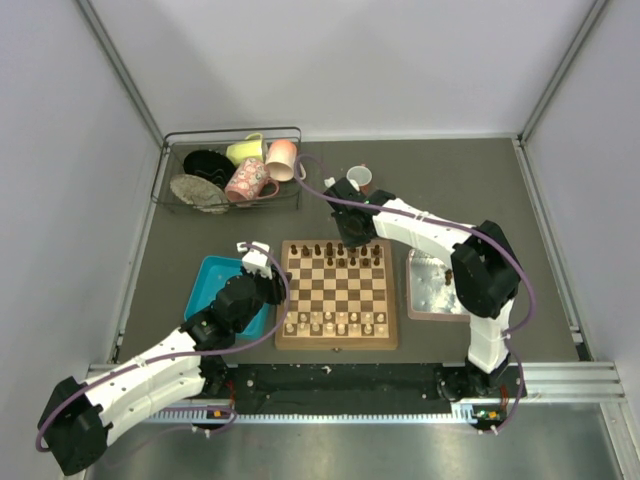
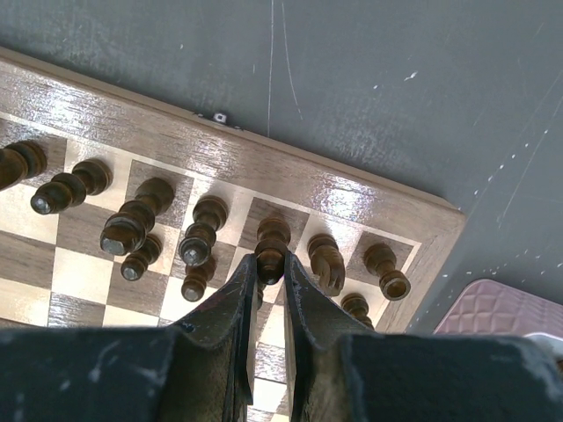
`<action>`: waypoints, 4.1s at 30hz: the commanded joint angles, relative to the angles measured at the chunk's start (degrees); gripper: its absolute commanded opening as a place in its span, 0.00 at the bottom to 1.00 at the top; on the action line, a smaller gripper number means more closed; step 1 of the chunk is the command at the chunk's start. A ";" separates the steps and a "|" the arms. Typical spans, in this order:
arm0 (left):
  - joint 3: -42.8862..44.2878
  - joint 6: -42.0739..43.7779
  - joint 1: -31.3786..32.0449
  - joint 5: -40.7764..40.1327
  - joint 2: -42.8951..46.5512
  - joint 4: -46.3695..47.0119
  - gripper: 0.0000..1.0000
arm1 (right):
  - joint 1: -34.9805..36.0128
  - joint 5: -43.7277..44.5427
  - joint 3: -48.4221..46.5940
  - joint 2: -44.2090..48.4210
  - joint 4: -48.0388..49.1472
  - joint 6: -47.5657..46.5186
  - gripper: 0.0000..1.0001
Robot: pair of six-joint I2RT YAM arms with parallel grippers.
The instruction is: Set up the chess pieces on the board
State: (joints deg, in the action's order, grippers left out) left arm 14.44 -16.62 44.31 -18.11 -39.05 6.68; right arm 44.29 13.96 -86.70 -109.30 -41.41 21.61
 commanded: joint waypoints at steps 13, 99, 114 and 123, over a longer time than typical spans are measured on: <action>-0.46 -0.25 0.24 -0.52 0.02 3.61 0.45 | -1.14 -0.51 0.47 -0.66 2.82 -0.07 0.00; -0.46 -0.34 0.24 -0.61 0.02 3.69 0.45 | -1.31 -3.06 2.06 1.10 1.77 -1.13 0.04; -0.46 -0.34 0.16 -0.61 0.02 3.69 0.45 | -1.23 -3.15 2.06 1.01 2.03 -0.86 0.09; -0.55 -0.34 0.16 -0.70 0.02 3.69 0.45 | -1.23 -3.32 1.79 1.19 2.12 -0.95 0.24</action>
State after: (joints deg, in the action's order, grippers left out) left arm 14.44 -16.62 44.31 -18.11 -39.53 7.38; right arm 43.35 11.22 -83.29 -108.42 -39.11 20.64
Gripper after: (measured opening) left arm 0.447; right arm 0.223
